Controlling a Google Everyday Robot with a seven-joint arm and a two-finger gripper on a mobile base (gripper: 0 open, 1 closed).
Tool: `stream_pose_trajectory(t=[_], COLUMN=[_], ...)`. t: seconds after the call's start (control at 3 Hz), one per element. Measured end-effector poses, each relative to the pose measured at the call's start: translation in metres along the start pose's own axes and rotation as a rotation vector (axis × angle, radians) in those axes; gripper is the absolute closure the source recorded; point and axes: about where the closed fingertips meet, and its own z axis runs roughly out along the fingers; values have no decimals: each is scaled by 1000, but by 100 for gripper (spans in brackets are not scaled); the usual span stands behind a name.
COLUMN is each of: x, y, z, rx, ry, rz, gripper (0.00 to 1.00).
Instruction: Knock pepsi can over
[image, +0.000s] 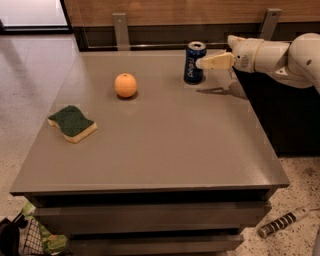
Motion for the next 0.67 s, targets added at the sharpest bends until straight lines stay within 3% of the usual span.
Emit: stream_pose_trajectory(t=[0.67], x=[9], y=[13], z=[20], rx=[-3], ry=[-32], rz=[16], gripper=[0])
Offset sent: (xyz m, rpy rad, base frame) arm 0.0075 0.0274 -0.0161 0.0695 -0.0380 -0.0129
